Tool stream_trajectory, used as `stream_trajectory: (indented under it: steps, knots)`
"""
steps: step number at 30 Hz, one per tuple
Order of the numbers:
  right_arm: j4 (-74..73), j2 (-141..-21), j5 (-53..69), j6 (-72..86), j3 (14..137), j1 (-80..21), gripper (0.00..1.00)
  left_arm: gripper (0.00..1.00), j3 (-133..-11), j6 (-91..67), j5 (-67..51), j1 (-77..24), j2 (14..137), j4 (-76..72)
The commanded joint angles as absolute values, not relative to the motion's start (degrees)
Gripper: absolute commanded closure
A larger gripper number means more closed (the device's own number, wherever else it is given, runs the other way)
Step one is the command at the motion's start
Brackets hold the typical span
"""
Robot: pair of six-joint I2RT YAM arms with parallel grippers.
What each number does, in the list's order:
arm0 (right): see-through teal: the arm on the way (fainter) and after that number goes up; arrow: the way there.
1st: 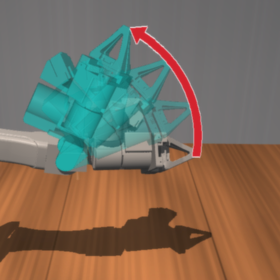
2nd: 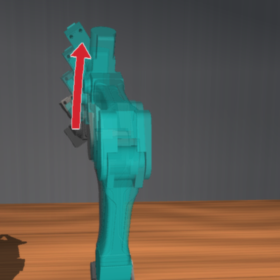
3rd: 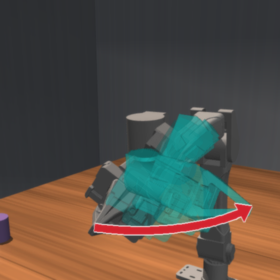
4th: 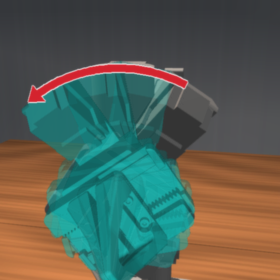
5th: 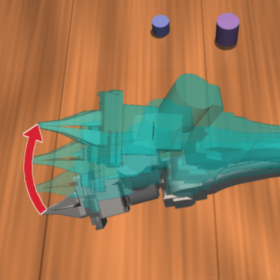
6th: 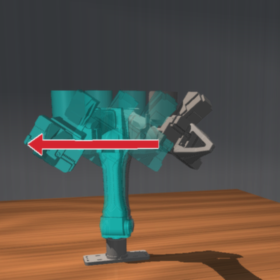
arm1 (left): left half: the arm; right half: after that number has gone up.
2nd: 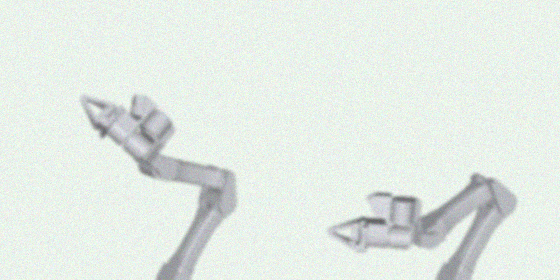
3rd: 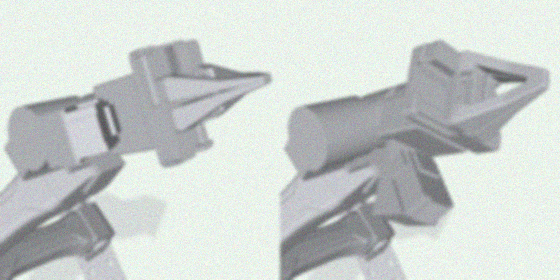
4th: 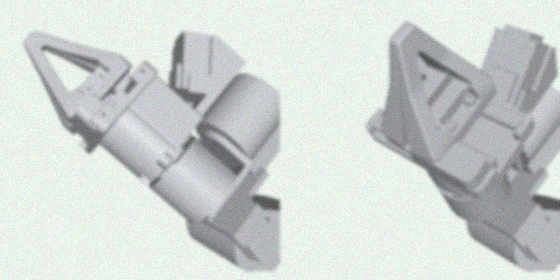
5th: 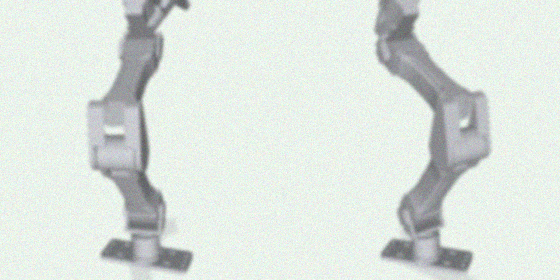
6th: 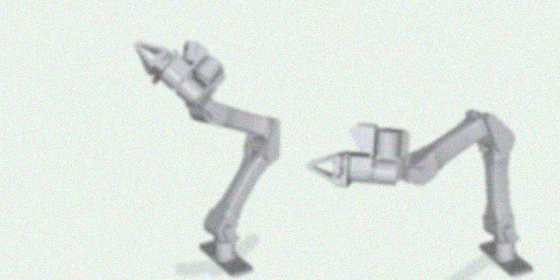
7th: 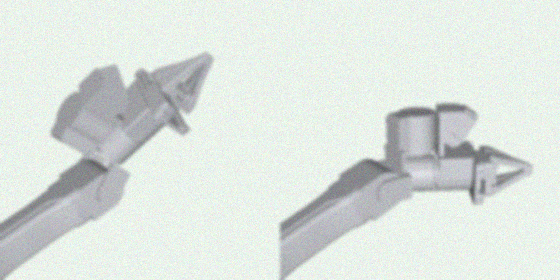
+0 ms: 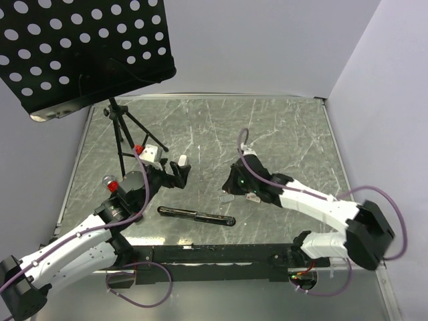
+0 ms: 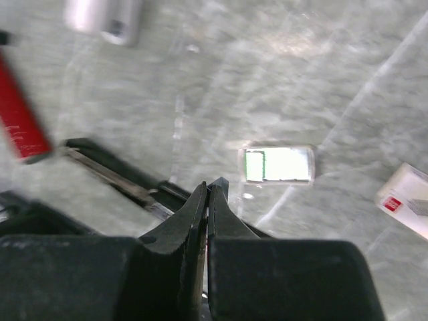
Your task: Load the staples into the stapler
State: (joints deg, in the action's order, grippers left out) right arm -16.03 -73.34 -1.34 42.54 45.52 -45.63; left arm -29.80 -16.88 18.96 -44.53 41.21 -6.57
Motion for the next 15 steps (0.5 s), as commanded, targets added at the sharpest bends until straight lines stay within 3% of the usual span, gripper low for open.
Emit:
stream_trajectory:
  steps: [1, 9, 15]
  knots:
    - [-0.9, -63.7, 1.8, 43.0, 39.2, -45.8, 1.00, 0.01, -30.2, -33.1, 10.1, -44.2, 41.4, -8.6]
    - [18.4, -53.4, 8.6, 39.8, 29.5, -45.9, 1.00, 0.01, -27.1, -36.4, -4.5, -44.2, 40.9, -18.5]
    - [23.2, -53.2, 17.0, 36.7, 30.3, -45.8, 1.00, 0.01, -26.7, -16.9, -20.1, -44.2, 40.3, -24.0]
